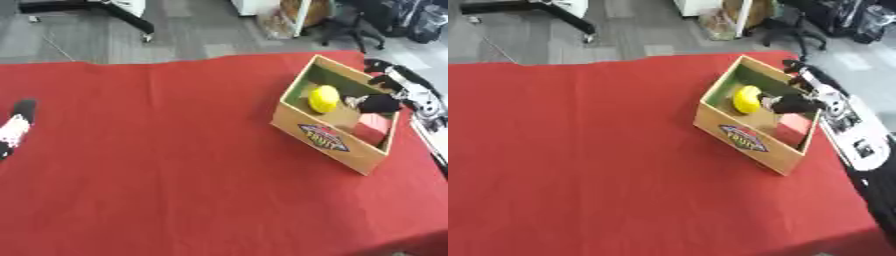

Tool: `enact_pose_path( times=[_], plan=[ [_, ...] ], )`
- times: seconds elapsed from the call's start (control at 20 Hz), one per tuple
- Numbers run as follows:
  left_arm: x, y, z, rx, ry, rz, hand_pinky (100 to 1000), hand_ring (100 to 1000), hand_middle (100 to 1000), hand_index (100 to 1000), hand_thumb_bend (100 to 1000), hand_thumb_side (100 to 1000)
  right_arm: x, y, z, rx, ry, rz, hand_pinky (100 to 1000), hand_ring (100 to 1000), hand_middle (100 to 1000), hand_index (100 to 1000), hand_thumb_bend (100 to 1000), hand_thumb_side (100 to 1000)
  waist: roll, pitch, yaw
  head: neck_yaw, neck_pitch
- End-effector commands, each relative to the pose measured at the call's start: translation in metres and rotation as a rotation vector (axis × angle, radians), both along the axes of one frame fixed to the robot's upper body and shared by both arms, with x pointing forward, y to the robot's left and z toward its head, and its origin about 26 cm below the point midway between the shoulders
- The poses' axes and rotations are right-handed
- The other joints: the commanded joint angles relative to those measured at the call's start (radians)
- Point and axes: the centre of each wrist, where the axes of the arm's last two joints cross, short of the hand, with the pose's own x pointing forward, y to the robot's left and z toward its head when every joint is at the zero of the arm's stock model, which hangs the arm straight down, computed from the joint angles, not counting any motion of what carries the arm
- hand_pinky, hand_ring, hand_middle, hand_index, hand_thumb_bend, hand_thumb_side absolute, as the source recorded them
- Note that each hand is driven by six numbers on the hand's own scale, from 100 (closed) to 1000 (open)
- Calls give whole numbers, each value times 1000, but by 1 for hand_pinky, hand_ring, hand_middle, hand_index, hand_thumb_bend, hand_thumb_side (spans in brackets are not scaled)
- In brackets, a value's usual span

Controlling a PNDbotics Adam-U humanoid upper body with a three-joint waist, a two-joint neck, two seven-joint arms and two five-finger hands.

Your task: Pick up the objects with one hand, pass them to the other hand, and then place them into the box on the other side of the table.

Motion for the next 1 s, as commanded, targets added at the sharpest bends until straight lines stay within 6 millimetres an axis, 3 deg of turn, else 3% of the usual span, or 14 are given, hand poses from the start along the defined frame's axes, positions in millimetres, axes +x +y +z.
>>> enact_pose_path(
  times=[0.05, 0.1, 0.15, 0.25, 0.3, 0.35, 0.45, 0.5, 0.55, 0.7, 0.75, 1.0],
  plan=[
    [-2, 6, 11, 25, -38, 14, 775, 676, 599, 771, 434, 357, -3, -9, 22, -25, -61, -31, 932, 863, 914, 1000, 236, 100, 3, -12, 1, 5, -5],
    [-2, 6, 11, 25, -38, 15, 775, 676, 599, 771, 434, 357, -4, -8, 23, -8, -77, -39, 930, 862, 914, 1000, 212, 100, 3, -11, 1, 7, -5],
    [-2, 6, 11, 24, -39, 17, 775, 676, 599, 770, 432, 357, -5, -7, 27, 8, -104, -54, 924, 855, 905, 1000, 100, 100, 3, -12, 1, 15, -3],
    [-3, 7, 11, 24, -41, 20, 775, 675, 599, 770, 431, 357, -8, 2, 35, 59, -165, -59, 931, 866, 912, 1000, 100, 306, 4, -12, 2, 37, 1],
    [-3, 7, 11, 23, -42, 22, 775, 675, 599, 770, 430, 357, -10, 6, 39, 99, -191, -47, 932, 867, 913, 1000, 100, 346, 5, -12, 2, 49, 2],
    [-3, 8, 12, 23, -43, 25, 775, 675, 599, 769, 428, 355, -12, 11, 43, 142, -217, -31, 935, 864, 915, 1000, 100, 508, 5, -13, 3, 65, 4],
    [-3, 10, 12, 22, -48, 35, 774, 675, 598, 769, 423, 353, -16, 18, 51, 221, -266, 2, 939, 865, 923, 1000, 100, 627, 6, -13, 4, 98, 7],
    [-3, 11, 13, 22, -51, 42, 776, 674, 598, 768, 423, 352, -18, 22, 55, 260, -291, 26, 940, 866, 927, 1000, 100, 737, 6, -13, 5, 116, 8],
    [-4, 12, 14, 22, -56, 50, 773, 674, 598, 768, 426, 349, -20, 25, 58, 297, -314, 54, 941, 866, 937, 1000, 100, 631, 7, -13, 7, 133, 9],
    [-5, 18, 17, 32, -65, 78, 773, 676, 601, 770, 429, 349, -27, 34, 66, 402, -373, 147, 938, 860, 940, 1000, 100, 567, 8, -13, 10, 170, 9],
    [-6, 20, 19, 39, -66, 89, 772, 678, 603, 772, 428, 349, -29, 36, 69, 419, -388, 170, 933, 855, 917, 1000, 100, 446, 9, -13, 12, 179, 9],
    [-7, 33, 31, 97, -63, 149, 770, 681, 607, 774, 443, 335, -36, 45, 74, 426, -421, 225, 928, 841, 895, 978, 100, 440, 12, -11, 17, 205, 3]
  ],
)
